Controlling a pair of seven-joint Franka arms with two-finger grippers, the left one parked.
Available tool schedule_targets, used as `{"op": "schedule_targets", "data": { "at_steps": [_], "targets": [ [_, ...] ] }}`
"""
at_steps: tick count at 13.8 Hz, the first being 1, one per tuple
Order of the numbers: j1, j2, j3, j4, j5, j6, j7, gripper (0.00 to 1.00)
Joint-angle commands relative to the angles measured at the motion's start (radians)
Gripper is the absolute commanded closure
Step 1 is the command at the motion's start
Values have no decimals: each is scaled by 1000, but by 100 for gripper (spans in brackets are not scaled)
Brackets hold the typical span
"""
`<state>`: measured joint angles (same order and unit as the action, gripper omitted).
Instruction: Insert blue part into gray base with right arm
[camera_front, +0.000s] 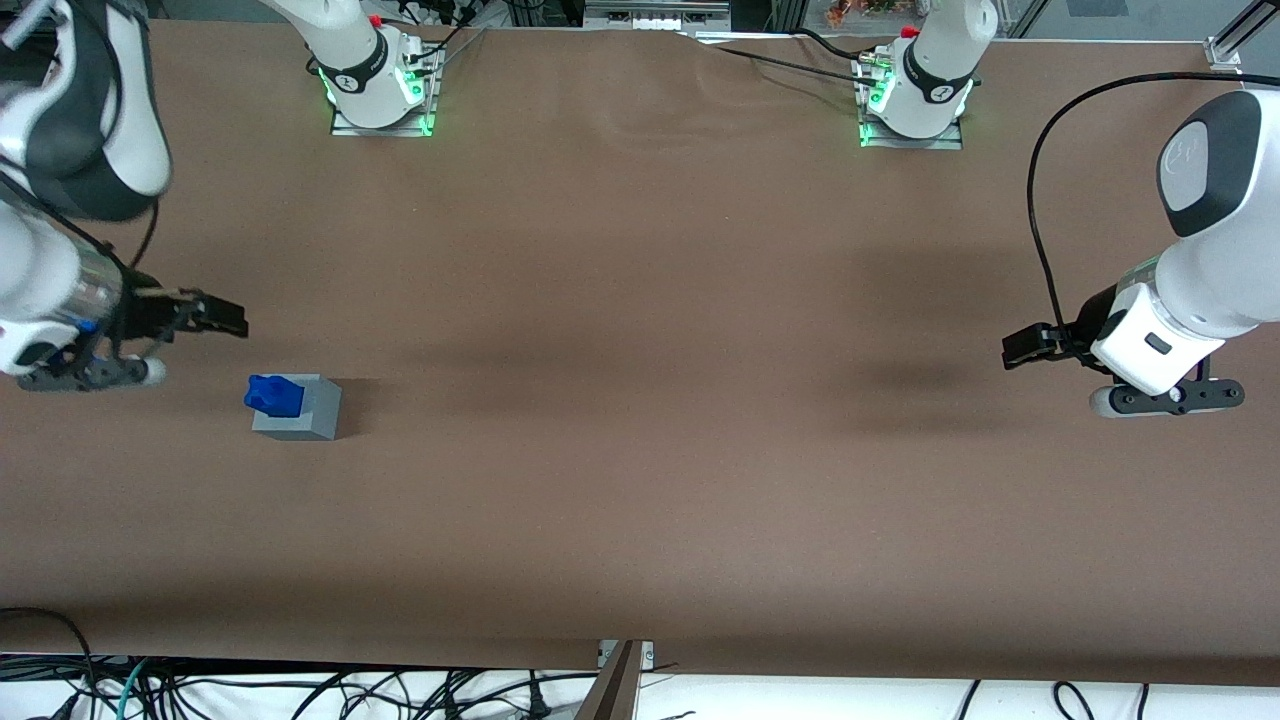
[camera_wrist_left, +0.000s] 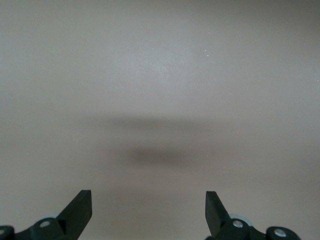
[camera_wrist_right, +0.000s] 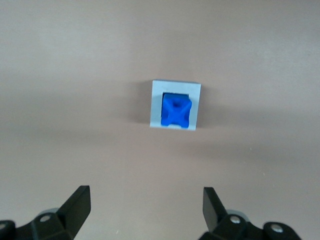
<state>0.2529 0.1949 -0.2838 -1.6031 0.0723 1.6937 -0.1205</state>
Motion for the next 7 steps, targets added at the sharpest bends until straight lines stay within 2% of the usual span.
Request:
{"op": "schedule_targets", "data": {
  "at_steps": [1,3,5,6,7],
  "targets": [
    [0,-37,6,107,-43,-110,-8,1],
    [-1,1,5,166,-48,-134,-7,1],
    [15,93,6,288,-159,-146,-14,1],
    [28,107,8,316,-161,-170,-1,1],
    [32,106,5,316,-134,-164,2,1]
  ]
}}
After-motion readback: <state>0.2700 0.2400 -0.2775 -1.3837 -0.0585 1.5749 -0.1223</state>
